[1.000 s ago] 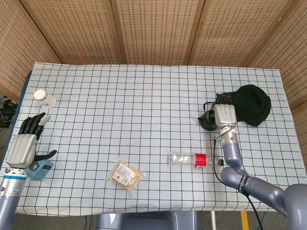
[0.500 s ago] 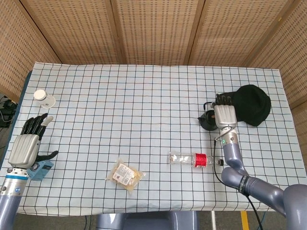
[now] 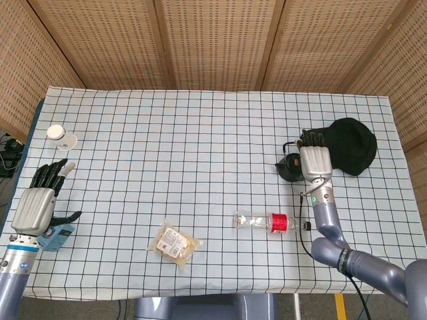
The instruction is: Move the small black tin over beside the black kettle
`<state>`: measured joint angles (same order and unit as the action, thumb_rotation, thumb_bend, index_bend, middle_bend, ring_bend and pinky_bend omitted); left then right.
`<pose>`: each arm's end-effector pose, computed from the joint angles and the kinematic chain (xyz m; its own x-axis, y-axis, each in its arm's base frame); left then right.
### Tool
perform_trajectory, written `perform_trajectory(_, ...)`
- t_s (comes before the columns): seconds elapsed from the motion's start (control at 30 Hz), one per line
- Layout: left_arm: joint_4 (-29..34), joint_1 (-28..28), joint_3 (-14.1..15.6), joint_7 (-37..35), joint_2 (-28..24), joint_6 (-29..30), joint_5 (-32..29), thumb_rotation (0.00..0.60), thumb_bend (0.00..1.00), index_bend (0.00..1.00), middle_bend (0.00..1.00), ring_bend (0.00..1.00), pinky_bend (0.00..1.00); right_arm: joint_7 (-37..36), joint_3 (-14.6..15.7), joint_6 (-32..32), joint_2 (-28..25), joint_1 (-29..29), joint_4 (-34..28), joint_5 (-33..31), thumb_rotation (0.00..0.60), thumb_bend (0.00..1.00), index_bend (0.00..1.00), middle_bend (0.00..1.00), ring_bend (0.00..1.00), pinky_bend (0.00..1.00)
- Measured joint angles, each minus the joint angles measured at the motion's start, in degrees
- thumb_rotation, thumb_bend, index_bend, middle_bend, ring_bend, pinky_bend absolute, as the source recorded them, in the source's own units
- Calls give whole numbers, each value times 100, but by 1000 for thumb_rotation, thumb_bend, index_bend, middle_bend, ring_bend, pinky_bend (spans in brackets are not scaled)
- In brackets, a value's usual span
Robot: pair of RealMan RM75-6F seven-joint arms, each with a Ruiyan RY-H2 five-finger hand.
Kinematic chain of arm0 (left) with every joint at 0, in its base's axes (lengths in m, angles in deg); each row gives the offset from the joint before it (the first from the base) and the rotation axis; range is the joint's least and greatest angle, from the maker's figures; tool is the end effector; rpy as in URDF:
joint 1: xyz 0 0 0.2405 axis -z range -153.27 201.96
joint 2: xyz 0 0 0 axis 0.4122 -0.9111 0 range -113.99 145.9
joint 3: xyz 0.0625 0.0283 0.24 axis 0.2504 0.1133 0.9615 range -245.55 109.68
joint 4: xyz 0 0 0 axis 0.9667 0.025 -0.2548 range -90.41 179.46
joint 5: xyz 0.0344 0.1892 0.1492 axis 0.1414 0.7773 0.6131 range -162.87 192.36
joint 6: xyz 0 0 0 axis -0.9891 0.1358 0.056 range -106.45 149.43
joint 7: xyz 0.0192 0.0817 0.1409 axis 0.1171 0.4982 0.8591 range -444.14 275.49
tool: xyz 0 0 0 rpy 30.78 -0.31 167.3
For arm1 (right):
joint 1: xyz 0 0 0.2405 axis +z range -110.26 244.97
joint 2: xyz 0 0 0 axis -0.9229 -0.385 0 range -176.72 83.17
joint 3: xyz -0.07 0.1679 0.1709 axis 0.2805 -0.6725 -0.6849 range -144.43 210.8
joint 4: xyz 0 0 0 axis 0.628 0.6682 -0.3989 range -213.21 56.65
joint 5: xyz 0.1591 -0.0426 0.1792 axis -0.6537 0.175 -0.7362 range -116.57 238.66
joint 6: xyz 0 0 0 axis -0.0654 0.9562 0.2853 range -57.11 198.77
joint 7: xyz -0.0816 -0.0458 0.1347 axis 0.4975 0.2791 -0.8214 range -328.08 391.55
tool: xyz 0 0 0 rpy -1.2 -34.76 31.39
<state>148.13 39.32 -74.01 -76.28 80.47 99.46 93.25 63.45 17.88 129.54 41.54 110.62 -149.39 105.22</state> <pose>-0.2476 0.2585 0.0993 0.3239 0.0444 0.9450 0.9435 -0.0891 -0.3192 -0.2186 -0.4360 0.0111 0.5543 -0.1419 0.8201 -0.8262 0.0253 0.5628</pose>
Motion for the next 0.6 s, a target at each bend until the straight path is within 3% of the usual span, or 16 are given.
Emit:
perform_trajectory(0.33, -55, -7, -4, 122, 27, 2, -51, 600, 130, 0, 0, 0, 0, -147, 210, 949, -861, -543, -1548, 913, 600, 267, 191, 0, 0, 0)
perform_trajectory(0.47, -87, -5, 50, 267, 85, 3, 12, 600, 131, 0, 0, 0, 0, -461, 493, 1546, -1248, -1026, -2049, 1577, 600, 263, 121, 0, 0, 0)
perform_trajectory(0.6, -232, -53, 120, 259, 179, 155, 265, 600, 131, 0, 0, 0, 0, -1086, 854, 2144, -1412, -1551, -2122, 2275, 600, 253, 81, 0, 0, 0)
